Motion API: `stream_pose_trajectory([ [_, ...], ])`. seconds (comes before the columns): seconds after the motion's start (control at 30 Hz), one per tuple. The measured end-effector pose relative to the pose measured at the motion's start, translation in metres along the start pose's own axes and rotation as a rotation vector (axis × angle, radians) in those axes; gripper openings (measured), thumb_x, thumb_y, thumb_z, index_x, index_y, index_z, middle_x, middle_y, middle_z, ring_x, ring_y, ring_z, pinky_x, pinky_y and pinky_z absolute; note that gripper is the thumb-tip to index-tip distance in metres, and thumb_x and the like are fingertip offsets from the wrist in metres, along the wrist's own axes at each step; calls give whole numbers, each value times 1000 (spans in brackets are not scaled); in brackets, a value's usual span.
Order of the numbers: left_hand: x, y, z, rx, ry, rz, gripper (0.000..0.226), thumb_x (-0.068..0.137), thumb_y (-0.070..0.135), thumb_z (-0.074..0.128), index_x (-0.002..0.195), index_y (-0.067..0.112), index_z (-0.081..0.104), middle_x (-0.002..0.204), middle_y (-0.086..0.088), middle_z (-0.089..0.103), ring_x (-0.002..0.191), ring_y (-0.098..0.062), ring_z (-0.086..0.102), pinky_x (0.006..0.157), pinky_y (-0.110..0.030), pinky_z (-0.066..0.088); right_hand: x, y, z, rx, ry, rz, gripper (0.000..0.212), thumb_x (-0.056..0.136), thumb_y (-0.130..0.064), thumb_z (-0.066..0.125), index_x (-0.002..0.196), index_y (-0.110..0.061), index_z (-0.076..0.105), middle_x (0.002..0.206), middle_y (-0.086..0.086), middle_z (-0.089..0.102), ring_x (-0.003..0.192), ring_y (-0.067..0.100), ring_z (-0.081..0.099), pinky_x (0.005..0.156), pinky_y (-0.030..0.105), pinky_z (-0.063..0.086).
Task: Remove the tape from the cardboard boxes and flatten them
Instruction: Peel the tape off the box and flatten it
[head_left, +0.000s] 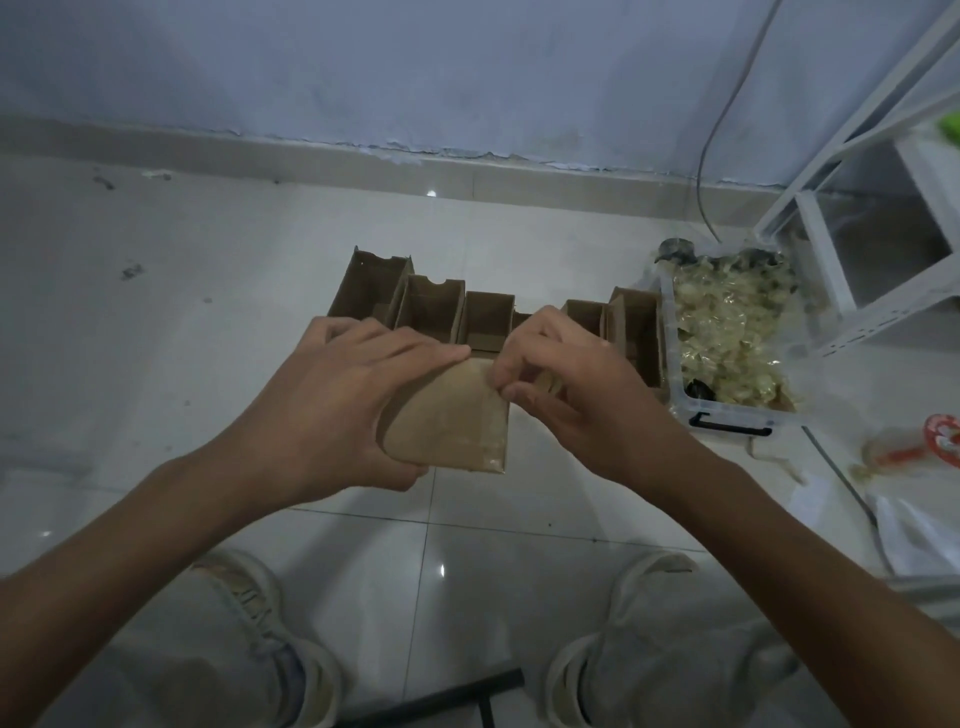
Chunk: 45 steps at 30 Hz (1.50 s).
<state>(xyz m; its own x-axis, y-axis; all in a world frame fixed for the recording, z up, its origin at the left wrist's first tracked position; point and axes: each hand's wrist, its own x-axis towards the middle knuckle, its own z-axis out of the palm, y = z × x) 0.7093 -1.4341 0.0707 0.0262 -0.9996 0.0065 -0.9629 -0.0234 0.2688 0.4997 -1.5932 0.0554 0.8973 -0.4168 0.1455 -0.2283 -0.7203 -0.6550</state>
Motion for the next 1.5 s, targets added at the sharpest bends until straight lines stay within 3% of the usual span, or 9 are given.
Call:
stream_pose_trajectory([
  [0.17,-4,-6,3,59,-23,1,110,57,61,91,152,39,41,140,14,59,118,-9,45,100,-35,27,12,2,8,-18,-127,12,21,100,-18,63,94,-36,56,114,-14,50,100,5,56,81,38,58],
  [0.33,-5,-21,-5,-203,-104,-50,105,61,54,94,151,51,39,138,32,49,118,4,44,99,-29,31,17,6,-9,306,-270,-9,6,105,-21,58,103,-20,63,114,-1,53,100,14,57,75,25,57],
  [0.43,-4,-24,-6,-303,-104,-73,105,60,47,98,149,51,41,135,35,50,118,4,46,95,-27,37,16,8,-9,430,-222,-3,14,104,-25,57,110,-14,64,112,5,54,98,19,59,73,27,57],
  [0.57,-5,-24,-4,-224,-85,-78,106,61,50,96,150,51,40,135,33,50,112,-1,46,92,-36,38,16,6,2,313,-151,-9,29,104,-16,63,132,-25,67,119,-4,57,104,13,62,78,19,54],
  [0.77,-7,-18,-1,-99,-73,-80,105,62,60,90,152,50,37,137,28,50,111,0,40,92,-33,29,15,-4,10,152,-89,30,13,97,-13,72,97,-26,71,118,-10,55,106,4,56,81,9,46],
  [0.9,-8,-17,-1,-113,-99,-77,104,59,67,82,151,52,37,132,33,47,111,2,40,92,-32,29,15,-3,9,170,-237,44,12,105,-16,60,98,-26,63,119,-12,50,108,5,54,81,16,53],
  [1.13,-4,-23,-11,-344,-116,-65,97,60,61,83,149,49,45,127,33,52,114,-1,49,91,-28,42,19,6,-14,546,-372,96,6,107,-18,56,106,-16,62,122,19,50,104,33,56,83,37,59],
  [1.3,-4,-26,-9,-268,-71,-112,98,59,67,79,149,47,45,126,27,56,109,-8,52,96,-45,49,17,1,1,363,-283,19,34,106,-22,61,139,-30,61,131,-4,51,109,13,57,84,24,53],
  [1.5,-5,-26,-5,-198,-94,-130,101,58,73,71,152,45,43,131,24,56,108,-8,49,98,-45,47,15,-9,14,271,-243,79,10,102,-17,66,101,-26,70,128,-12,49,105,4,55,80,14,49],
])
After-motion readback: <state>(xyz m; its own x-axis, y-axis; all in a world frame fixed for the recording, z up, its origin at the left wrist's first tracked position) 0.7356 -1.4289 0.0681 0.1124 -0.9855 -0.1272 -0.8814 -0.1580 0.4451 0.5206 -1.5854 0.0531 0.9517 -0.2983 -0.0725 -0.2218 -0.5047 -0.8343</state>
